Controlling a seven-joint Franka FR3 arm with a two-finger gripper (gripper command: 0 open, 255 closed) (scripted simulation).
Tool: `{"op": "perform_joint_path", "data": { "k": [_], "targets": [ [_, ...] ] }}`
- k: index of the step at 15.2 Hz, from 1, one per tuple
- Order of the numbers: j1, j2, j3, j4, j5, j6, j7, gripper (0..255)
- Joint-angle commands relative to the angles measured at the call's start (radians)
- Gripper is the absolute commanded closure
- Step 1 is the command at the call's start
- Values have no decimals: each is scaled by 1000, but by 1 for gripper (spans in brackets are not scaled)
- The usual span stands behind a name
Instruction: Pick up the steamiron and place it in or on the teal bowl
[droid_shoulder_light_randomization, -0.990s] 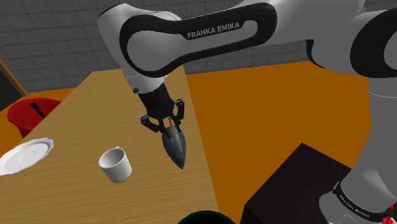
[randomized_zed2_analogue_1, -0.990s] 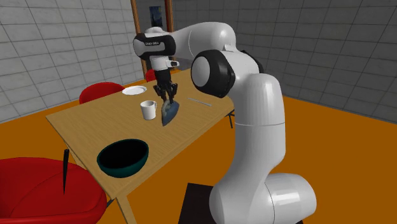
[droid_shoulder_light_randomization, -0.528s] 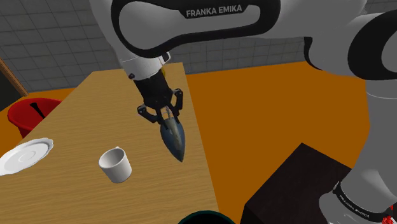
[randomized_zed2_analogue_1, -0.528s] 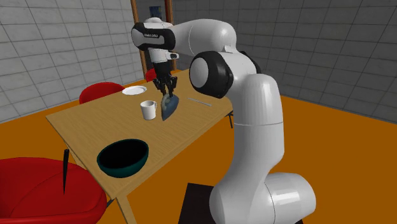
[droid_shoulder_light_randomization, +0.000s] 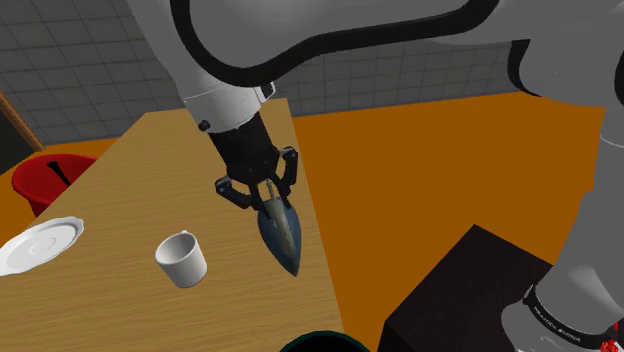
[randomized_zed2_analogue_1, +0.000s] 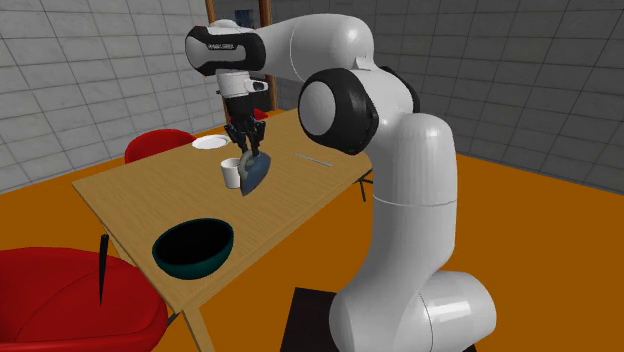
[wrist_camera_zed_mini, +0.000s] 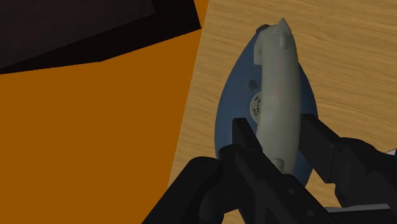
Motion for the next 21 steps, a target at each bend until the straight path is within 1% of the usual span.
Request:
{"op": "perform_joint_path", "data": {
  "k": [1, 5, 9, 17, 21],
  "targets": [
    [11, -38, 16, -52, 23, 17, 35, 255],
    [33, -112, 47, -144, 71, 45, 98, 255],
    [64, -168, 80, -211, 114, 65, 166, 255],
    [147, -230, 154, -277, 179, 89, 323, 255],
    [144, -235, 153, -336, 181, 143, 317, 255]
  ]
}}
